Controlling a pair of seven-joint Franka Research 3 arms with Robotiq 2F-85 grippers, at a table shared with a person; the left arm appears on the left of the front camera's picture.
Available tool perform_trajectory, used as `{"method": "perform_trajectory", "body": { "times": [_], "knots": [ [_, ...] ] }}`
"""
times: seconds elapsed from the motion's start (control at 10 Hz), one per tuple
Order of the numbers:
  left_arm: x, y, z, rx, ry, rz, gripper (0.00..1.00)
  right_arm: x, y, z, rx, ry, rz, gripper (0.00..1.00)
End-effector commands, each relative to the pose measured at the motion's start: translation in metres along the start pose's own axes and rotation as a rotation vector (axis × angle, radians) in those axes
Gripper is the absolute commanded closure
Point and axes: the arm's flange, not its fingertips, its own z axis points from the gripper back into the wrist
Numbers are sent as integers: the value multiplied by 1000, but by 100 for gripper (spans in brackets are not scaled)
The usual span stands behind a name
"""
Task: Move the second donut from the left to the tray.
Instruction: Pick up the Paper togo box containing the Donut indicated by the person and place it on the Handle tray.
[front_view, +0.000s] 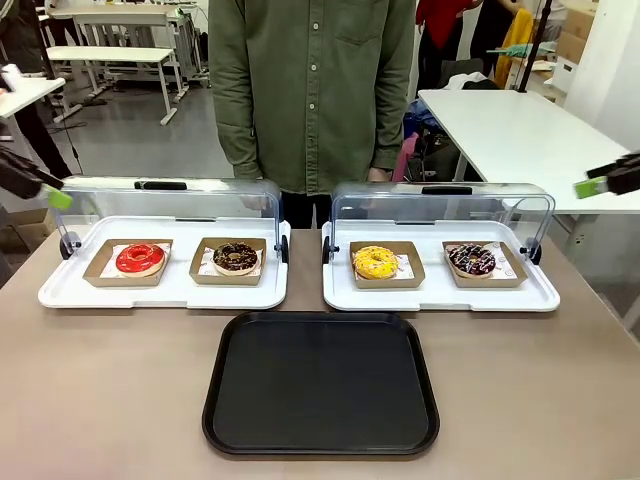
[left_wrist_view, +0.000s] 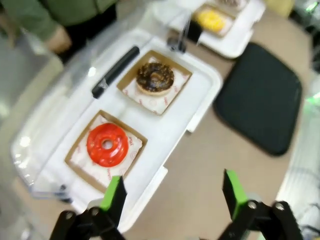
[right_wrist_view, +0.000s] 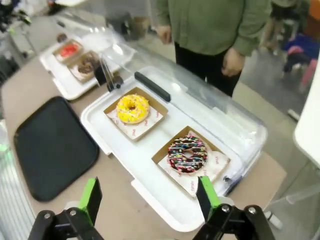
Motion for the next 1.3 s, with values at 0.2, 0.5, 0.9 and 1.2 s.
{"method": "perform_trajectory", "body": {
  "times": [0.2,0.5,0.9,1.2],
  "knots": [
    [-65,60,11,-189,-245,-116,0,-28,-83,-3,189,-149,130,0],
    [-79,46,22,-186,-350,-166,0,-47,-98,2,255,-207,225,0],
    [-77,16,13,-172,-392,-196,0,-56,-88,17,248,-226,239,0],
    [-52,11,5,-140,-331,-174,0,-61,-85,22,249,-213,215,0]
  ]
}}
